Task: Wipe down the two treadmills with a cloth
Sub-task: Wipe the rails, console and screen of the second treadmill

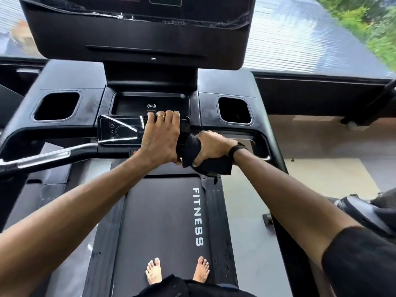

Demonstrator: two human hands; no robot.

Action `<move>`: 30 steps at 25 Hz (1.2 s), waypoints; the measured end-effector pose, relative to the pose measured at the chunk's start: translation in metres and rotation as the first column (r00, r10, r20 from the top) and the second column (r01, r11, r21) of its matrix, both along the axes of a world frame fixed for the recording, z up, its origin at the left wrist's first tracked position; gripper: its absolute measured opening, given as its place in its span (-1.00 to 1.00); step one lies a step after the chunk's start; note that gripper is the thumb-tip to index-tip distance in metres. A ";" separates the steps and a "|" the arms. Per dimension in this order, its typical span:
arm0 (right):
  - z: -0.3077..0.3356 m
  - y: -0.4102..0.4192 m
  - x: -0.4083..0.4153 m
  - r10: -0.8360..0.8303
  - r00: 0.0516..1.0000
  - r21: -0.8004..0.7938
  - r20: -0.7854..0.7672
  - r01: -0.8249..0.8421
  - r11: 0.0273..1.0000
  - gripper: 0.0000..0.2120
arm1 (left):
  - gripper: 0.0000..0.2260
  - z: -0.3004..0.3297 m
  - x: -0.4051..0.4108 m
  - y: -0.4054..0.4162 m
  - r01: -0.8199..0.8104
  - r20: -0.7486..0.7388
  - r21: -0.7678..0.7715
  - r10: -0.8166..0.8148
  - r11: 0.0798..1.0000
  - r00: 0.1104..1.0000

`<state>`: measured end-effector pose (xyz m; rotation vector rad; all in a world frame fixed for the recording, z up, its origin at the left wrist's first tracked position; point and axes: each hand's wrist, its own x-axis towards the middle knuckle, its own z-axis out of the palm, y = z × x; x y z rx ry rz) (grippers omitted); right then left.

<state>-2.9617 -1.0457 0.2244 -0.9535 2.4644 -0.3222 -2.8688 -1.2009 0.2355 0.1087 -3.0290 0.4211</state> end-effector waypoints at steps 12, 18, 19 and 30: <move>-0.021 0.026 0.020 -0.073 0.951 -0.057 -0.301 0.059 0.997 -0.53 | 0.25 0.003 0.005 0.005 -0.063 0.026 0.004 0.063 0.998 0.998; -0.014 0.037 0.006 -0.026 0.980 -0.035 -0.198 0.020 0.999 -0.53 | 0.27 0.004 0.006 0.009 -0.063 0.031 0.020 0.063 0.998 0.998; -0.017 0.041 0.007 -0.037 0.974 -0.051 -0.224 0.026 0.998 -0.53 | 0.27 0.004 0.004 0.009 -0.063 0.027 0.016 0.063 0.998 0.998; -0.035 0.065 0.009 -0.051 0.921 -0.107 -0.386 0.011 0.994 -0.52 | 0.27 0.005 0.007 0.007 -0.075 0.017 0.016 0.075 0.997 0.997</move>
